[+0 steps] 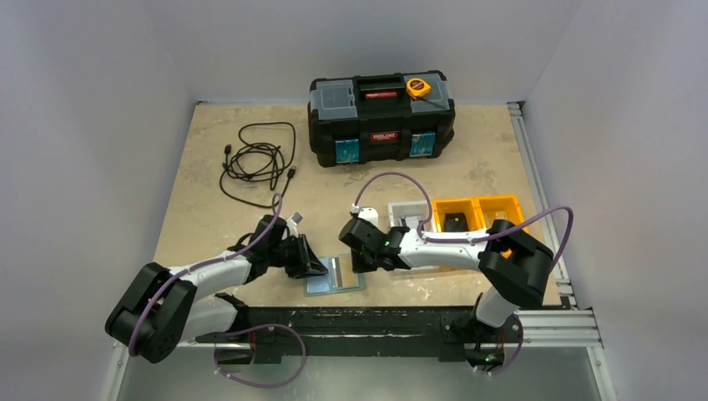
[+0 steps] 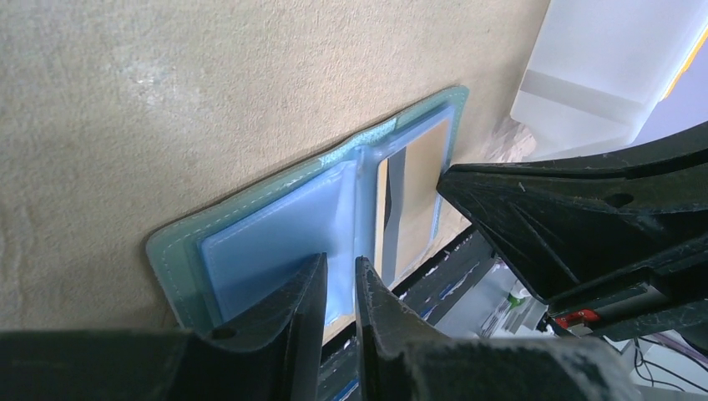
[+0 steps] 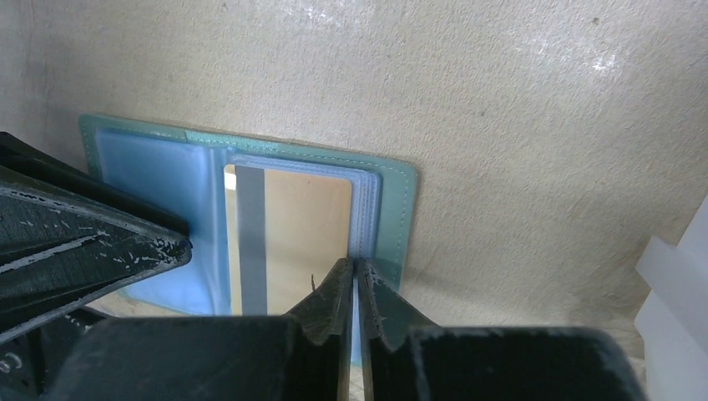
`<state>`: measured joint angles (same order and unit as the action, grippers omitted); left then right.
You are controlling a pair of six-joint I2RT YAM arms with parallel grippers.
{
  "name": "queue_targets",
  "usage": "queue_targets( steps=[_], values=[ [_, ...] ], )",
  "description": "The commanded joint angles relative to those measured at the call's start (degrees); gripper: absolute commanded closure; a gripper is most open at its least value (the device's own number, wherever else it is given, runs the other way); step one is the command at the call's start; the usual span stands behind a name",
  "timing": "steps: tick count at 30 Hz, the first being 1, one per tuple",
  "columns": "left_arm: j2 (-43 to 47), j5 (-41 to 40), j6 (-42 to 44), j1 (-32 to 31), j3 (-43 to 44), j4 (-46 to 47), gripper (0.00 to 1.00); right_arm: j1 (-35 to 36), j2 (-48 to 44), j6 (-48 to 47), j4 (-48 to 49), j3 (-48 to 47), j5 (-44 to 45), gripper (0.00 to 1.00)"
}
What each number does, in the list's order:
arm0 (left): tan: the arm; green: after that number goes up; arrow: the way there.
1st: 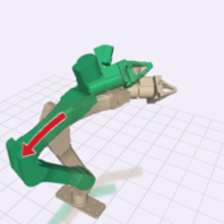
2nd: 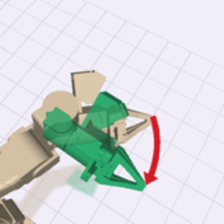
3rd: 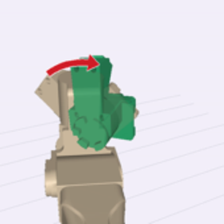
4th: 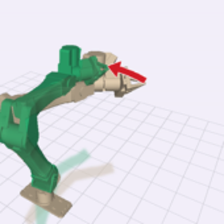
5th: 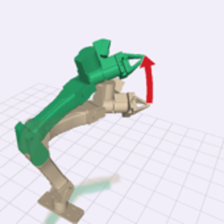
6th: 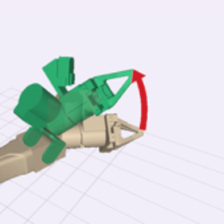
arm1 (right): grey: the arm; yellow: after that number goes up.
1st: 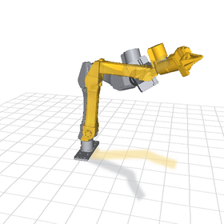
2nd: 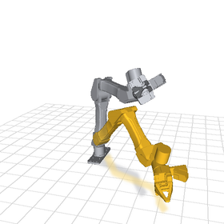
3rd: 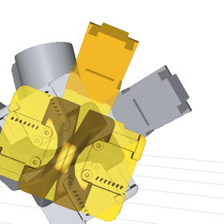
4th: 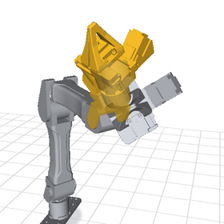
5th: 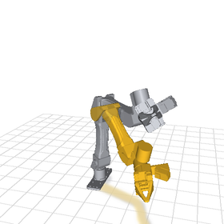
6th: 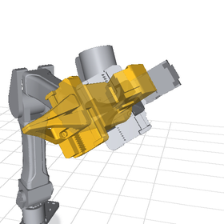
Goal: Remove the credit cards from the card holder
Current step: Remove the credit card from the card holder.
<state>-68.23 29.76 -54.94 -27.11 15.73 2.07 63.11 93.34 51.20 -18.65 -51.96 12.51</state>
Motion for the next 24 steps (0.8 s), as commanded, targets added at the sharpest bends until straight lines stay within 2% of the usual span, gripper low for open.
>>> queue_targets(
  steps=[1,15,24],
  values=[
    [-0.9,1.68,-0.04,0.31,0.77,3.23,0.82,0.17,1.71,-0.12,-0.65,-0.47,1.17,0.99],
    [-7.18,4.41,-2.68,0.05,-0.24,12.16,0.82,2.42,3.87,-0.72,-0.77,-2.52,0.53,1.0],
    [-8.97,4.87,-4.42,-0.7,-0.84,15.76,0.88,2.63,4.24,-0.46,-0.92,-2.44,0.74,1.0]
  ],
)
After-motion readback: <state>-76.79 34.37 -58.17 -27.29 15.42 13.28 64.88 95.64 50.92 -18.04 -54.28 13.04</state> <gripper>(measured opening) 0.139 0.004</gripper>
